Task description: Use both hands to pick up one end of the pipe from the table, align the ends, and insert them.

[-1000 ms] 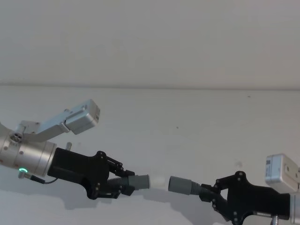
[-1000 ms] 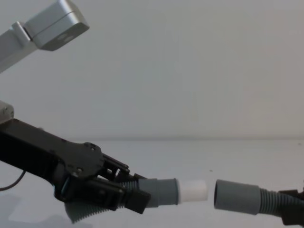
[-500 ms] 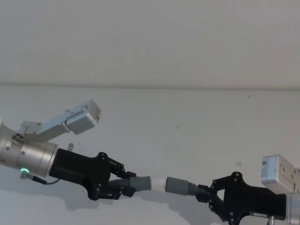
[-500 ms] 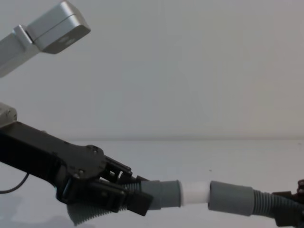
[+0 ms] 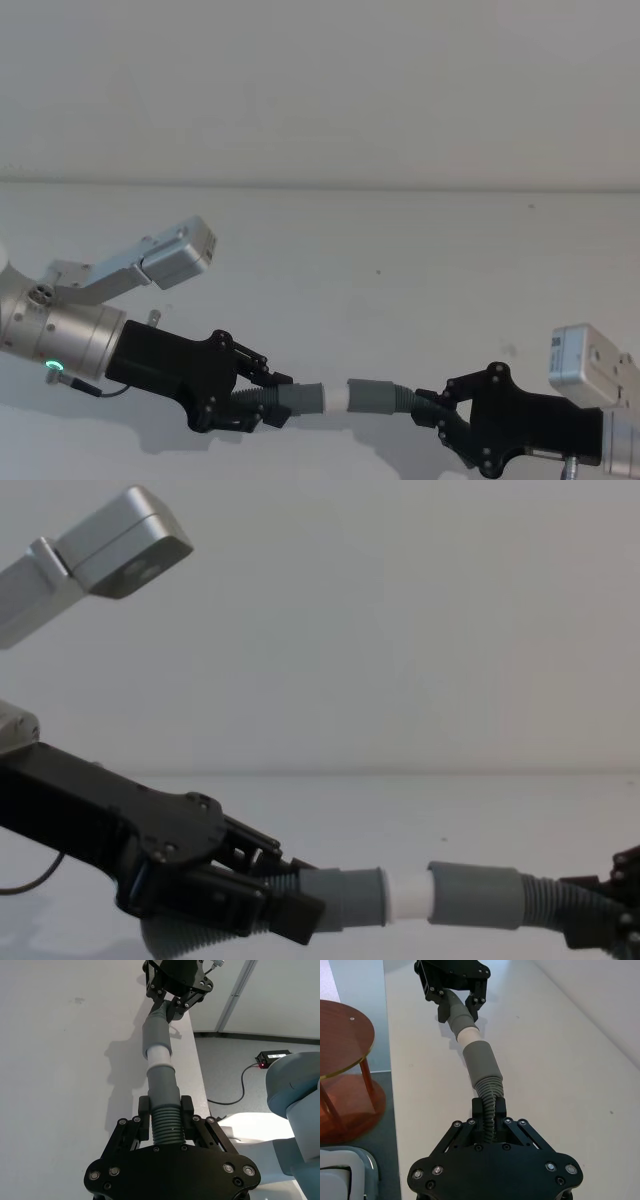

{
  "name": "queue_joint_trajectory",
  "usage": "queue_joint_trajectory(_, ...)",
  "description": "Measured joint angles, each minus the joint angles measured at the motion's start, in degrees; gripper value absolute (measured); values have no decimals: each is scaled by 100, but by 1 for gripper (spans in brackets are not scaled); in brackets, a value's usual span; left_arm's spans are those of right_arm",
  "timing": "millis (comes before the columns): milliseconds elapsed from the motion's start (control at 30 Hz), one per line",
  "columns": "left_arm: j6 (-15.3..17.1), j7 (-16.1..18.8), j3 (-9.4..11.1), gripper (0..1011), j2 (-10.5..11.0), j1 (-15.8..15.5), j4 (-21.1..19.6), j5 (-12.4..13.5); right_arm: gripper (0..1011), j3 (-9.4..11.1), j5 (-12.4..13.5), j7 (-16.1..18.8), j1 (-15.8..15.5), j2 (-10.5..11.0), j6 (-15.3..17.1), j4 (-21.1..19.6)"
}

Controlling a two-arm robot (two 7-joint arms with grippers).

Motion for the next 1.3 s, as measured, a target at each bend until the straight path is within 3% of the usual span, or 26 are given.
queue_joint_trajectory(1300, -4, 25, 76, 349, 6, -51, 41, -45, 116, -94, 15, -42, 94, 16, 60, 10)
